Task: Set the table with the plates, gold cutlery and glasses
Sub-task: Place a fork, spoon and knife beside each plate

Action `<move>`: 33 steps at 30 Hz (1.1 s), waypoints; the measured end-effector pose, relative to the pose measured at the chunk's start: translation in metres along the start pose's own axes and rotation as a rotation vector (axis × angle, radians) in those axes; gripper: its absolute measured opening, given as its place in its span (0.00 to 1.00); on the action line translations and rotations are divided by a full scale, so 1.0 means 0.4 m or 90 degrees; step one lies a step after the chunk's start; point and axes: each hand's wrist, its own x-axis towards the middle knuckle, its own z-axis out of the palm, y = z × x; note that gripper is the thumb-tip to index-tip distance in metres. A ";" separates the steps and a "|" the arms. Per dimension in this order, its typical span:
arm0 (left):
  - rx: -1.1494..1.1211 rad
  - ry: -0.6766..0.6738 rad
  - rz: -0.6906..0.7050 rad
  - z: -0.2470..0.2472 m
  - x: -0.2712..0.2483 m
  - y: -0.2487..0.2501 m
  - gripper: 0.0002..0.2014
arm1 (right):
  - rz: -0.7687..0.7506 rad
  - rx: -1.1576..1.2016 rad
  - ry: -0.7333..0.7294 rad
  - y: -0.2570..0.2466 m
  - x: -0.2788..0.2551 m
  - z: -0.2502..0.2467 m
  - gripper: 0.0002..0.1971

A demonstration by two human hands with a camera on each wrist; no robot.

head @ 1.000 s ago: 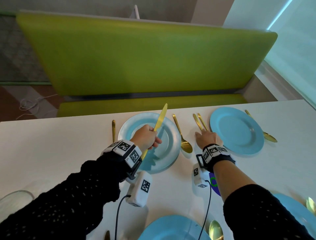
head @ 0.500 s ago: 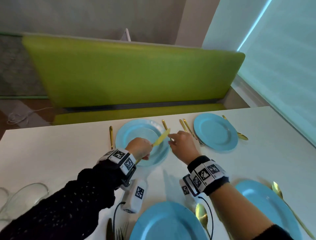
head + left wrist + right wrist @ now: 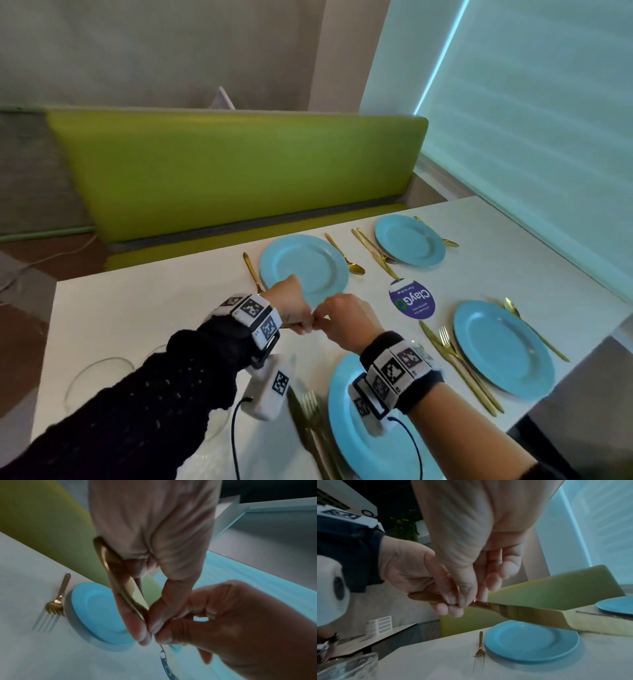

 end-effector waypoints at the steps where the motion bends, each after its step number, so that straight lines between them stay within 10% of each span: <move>1: 0.019 -0.011 0.005 -0.006 -0.011 -0.009 0.33 | 0.010 0.027 -0.003 -0.017 -0.007 0.002 0.12; 8: 0.117 -0.014 0.021 -0.062 -0.047 -0.066 0.43 | 0.109 0.151 -0.013 -0.088 -0.004 0.023 0.09; 16: -0.045 0.309 0.101 -0.205 -0.061 -0.115 0.14 | 0.257 0.264 0.014 -0.121 0.144 0.081 0.07; 33: -0.176 0.352 0.041 -0.360 0.053 -0.213 0.09 | 0.322 0.211 -0.090 -0.215 0.460 0.237 0.17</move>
